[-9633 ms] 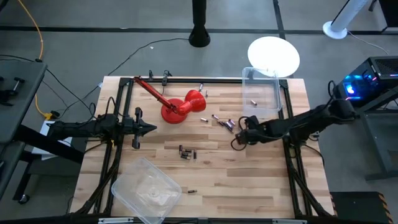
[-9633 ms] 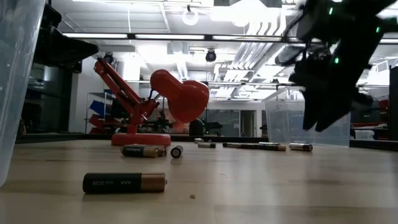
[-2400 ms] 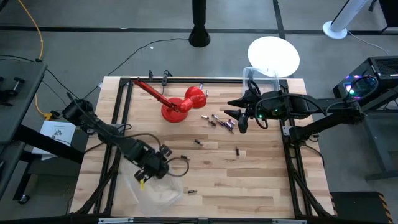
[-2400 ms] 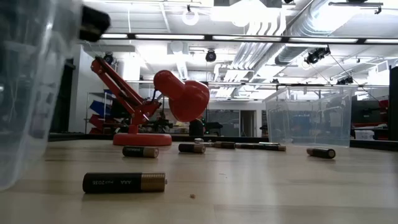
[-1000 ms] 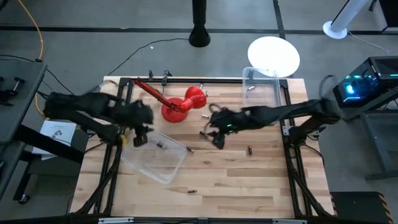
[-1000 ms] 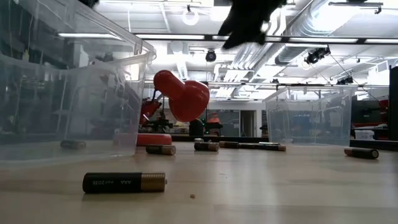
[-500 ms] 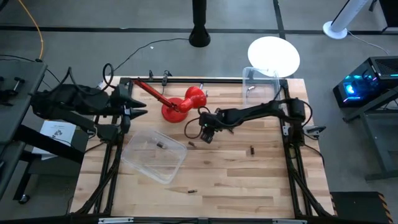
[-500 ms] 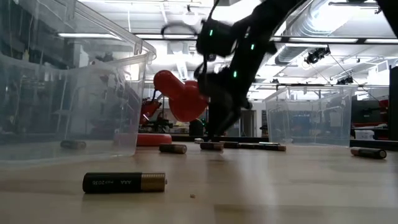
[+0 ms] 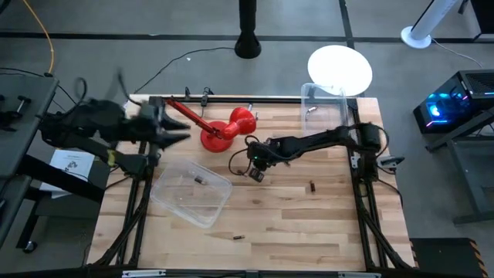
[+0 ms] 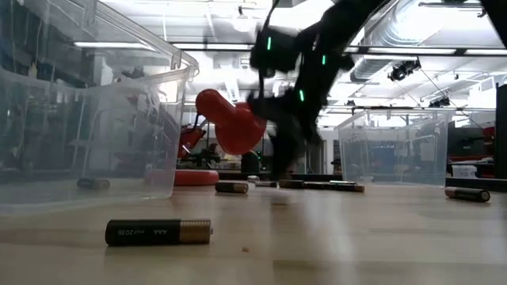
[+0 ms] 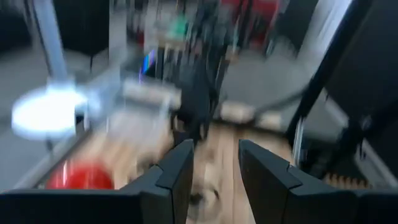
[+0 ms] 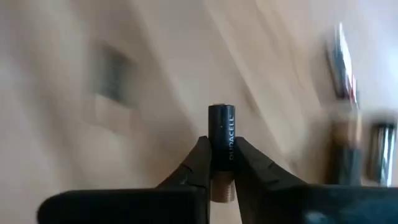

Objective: Sort batteries
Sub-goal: Put the black battery into the bottom transparent bin

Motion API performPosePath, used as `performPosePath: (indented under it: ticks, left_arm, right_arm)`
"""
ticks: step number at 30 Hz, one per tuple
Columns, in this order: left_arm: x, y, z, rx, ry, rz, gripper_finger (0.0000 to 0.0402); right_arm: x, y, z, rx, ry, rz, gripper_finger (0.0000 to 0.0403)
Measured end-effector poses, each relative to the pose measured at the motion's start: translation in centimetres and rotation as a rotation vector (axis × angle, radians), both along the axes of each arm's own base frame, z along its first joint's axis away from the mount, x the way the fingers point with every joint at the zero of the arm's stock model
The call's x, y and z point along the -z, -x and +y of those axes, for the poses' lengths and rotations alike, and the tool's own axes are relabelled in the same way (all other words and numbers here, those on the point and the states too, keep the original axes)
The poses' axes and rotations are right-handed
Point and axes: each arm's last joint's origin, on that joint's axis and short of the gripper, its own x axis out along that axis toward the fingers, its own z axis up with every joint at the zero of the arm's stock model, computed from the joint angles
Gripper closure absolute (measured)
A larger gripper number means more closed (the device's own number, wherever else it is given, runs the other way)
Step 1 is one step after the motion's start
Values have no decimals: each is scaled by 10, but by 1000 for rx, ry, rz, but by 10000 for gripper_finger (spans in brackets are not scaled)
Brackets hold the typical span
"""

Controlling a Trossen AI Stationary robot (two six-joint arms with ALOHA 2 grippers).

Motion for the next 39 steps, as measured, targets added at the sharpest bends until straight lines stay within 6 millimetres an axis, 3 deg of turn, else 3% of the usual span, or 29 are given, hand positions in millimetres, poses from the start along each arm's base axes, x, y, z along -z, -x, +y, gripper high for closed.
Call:
performPosePath:
  ticks: [5,11,19,24,27,31,35,39]
  left_arm:
    - [-10,9,5,-91,-147,-68,283]
    - [-4,10,8,-198,-218,5,283]
    - [-1,3,7,-206,-212,28,283]
    - [-1,2,7,-209,-188,26,283]
    - [2,2,7,-210,-180,46,283]
    - [12,-2,6,-210,-180,143,283]
    - [31,-17,3,-195,-205,240,283]
    - [54,-33,-2,-164,-174,306,283]
  right_arm:
    - [-85,-7,23,-140,47,-355,369]
    - [-137,-31,43,-361,-39,-701,379]
    - [-123,-85,59,-447,-139,-722,305]
    - [-124,-97,61,-482,-117,-606,251]
    - [-145,-89,58,-512,-32,-536,232]
    - [-168,-62,41,-465,111,-352,231]
    - [-153,-36,21,-416,109,-117,240]
    - [-123,-11,9,-356,66,-20,246]
